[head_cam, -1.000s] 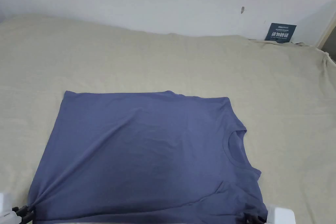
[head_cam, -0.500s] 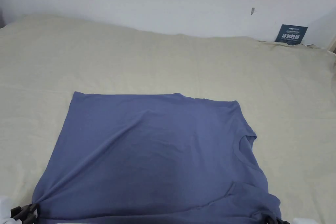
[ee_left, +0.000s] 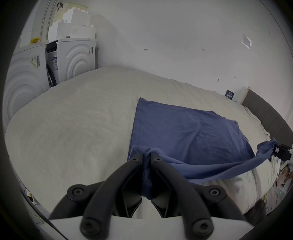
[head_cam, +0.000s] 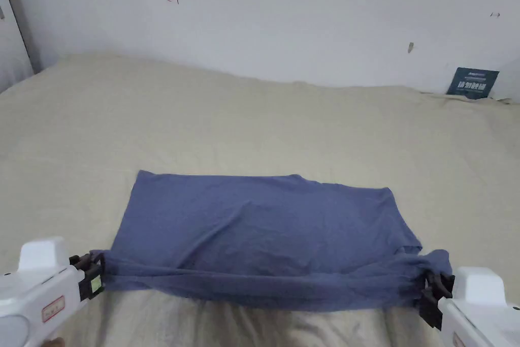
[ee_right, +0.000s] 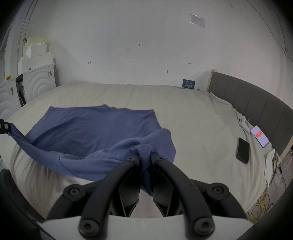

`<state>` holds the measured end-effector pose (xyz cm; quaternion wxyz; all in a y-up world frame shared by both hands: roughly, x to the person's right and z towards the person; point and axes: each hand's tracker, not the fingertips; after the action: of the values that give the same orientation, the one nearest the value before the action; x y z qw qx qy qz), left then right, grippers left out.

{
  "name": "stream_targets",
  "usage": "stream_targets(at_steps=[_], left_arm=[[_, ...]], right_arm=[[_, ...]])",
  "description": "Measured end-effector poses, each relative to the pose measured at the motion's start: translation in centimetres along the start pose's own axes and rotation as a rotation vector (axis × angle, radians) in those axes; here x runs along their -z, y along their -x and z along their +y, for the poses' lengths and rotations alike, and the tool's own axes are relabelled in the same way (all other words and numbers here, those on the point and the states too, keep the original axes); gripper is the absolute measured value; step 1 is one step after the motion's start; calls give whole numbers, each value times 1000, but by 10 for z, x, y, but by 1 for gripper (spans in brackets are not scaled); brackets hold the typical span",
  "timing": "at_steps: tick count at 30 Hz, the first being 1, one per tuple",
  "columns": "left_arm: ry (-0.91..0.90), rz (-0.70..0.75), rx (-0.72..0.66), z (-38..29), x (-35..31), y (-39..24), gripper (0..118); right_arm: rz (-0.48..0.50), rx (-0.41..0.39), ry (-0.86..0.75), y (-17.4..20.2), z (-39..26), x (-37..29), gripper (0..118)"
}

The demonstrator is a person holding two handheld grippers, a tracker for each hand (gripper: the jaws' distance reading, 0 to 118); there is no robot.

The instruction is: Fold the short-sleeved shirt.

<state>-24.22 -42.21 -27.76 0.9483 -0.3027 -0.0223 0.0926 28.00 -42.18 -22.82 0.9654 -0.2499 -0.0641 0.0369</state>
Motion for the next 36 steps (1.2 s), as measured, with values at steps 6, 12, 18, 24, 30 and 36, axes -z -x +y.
stream_targets(at_steps=[6,12,18,24,30,36], left_arm=[[104,27,-3,33,45,-3,4],[197,43,12,52,91,-9,4],[270,72,37,53,127,-14,4],[305,84,28,45,140,-18,4],[249,50,25,48,122,-22,17],[63,2,97,51,76,-23,47]], right_arm=[[15,2,39,-1,28,63,8],[11,-17,120,5,39,126,9],[6,-25,215,10,30,169,9],[11,-7,250,6,20,181,9],[33,24,172,4,27,157,23],[66,70,23,6,35,99,30]])
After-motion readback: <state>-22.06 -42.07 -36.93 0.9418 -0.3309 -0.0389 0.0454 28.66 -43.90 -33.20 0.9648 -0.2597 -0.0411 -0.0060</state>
